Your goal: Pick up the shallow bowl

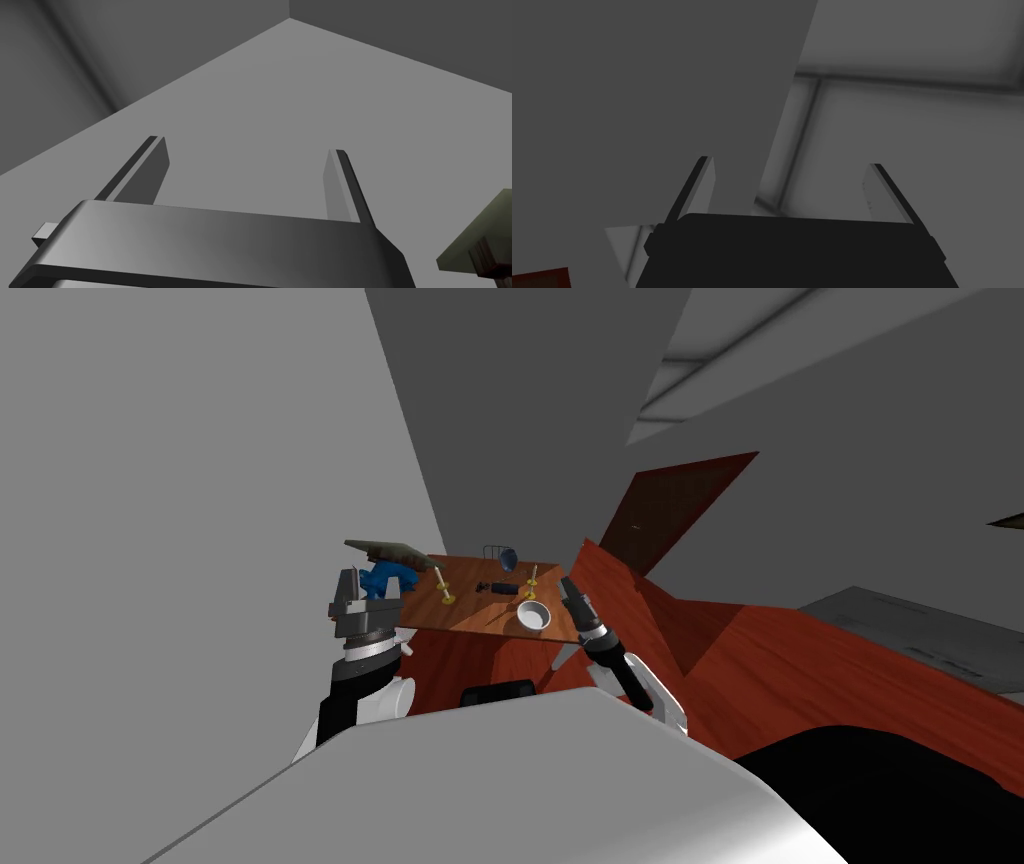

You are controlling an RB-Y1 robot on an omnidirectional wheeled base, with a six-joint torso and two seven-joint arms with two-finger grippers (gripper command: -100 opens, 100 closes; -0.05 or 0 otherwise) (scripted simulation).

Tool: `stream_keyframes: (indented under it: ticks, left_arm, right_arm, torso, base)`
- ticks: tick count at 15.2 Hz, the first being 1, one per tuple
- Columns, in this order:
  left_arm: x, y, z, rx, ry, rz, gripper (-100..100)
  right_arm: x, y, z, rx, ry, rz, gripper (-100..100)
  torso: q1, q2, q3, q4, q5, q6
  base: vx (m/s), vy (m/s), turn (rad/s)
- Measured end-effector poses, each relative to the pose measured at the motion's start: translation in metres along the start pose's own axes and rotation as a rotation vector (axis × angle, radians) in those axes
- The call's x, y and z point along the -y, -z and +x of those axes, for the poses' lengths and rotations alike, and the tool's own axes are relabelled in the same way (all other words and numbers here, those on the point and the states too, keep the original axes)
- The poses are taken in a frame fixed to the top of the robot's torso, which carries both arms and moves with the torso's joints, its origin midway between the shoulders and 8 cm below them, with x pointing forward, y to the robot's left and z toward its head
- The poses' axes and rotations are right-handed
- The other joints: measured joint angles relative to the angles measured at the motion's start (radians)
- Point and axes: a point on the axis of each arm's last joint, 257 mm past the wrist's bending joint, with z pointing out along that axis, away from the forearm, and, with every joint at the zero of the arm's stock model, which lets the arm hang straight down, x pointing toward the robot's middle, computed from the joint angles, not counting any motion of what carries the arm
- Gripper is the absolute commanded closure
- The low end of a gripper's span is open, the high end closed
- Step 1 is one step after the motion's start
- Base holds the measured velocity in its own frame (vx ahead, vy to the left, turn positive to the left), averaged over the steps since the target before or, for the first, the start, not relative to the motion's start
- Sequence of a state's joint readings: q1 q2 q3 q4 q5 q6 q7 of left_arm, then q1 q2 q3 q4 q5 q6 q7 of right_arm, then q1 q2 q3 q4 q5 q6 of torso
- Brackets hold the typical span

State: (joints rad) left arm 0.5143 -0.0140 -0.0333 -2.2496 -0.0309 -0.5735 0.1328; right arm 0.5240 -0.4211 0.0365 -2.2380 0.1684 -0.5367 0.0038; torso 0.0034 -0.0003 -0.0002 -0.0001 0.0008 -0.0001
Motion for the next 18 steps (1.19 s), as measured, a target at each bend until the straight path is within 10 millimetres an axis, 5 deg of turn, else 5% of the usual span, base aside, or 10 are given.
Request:
stream_keyframes:
  ticks: [9, 18]
  left_arm:
    - [0.000, 0.000, 0.000, 0.000, 0.000, 0.000, 0]
    - [0.000, 0.000, 0.000, 0.000, 0.000, 0.000, 0]
  right_arm:
    - [0.062, 0.028, 0.039, -0.231, 0.134, 0.149, -100]
    - [0.134, 0.087, 0.066, -0.480, 0.291, 0.313, -100]
  torso:
    - [0.001, 0.000, 0.000, 0.000, 0.000, 0.000]
    - [0.001, -0.001, -0.001, 0.000, 0.000, 0.000]
  base:
    - [0.008, 0.062, 0.125]
    - [0.016, 0.063, 0.133]
